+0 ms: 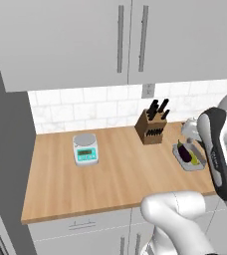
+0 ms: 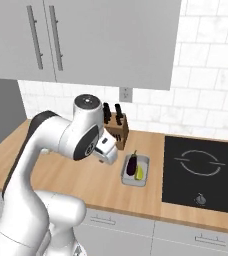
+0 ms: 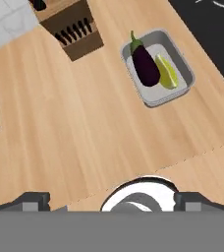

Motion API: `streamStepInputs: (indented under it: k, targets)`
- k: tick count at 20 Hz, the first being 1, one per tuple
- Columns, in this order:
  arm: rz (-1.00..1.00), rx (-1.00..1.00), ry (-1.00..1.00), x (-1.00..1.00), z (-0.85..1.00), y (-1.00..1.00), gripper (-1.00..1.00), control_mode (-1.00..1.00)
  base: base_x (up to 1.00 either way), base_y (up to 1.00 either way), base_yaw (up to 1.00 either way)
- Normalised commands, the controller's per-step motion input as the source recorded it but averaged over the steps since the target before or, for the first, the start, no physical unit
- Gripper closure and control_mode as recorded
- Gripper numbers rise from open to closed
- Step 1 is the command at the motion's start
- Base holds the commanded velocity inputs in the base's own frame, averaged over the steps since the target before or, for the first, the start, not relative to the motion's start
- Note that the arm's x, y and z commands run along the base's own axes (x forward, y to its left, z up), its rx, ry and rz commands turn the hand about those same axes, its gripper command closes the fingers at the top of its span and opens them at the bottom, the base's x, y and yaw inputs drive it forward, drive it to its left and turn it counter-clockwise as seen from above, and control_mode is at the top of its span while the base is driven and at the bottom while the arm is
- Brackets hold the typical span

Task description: Take the meat container that has the shrimp and place it on the second highest rack of the freezer. Then take the vegetable container that has the lemon wedge and eggplant and place it on the highest rack of the freezer.

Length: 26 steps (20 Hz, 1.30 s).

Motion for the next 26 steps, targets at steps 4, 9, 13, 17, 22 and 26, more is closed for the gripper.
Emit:
streamStepInputs:
  k: [4, 9, 13, 17, 22, 26]
  targets:
    - [-0.46, 0.12, 0.07, 0.31, -0.72, -0.72, -1.00, -1.00, 0.00, 0.00, 0.00]
    - [-0.48, 0.06, 0.08, 0.13, -1.00, -0.53, -1.00, -1.00, 0.00, 0.00, 0.00]
    - [-0.47, 0.02, 0.05, 0.28, -0.93, -0.58, -1.00, -1.00, 0.00, 0.00, 0.00]
    - [-0.37, 0.00, 0.12, 0.45, -0.59, -0.36, -1.00, -1.00, 0.00, 0.00, 0.00]
    - [-0.02, 0.02, 0.13, 0.55, -0.26, -0.04, -1.00, -1.00, 0.00, 0.00, 0.00]
    - [0.00, 0.06, 0.02, 0.22, -0.18, -0.06, -1.00, -1.00, 0.00, 0.00, 0.00]
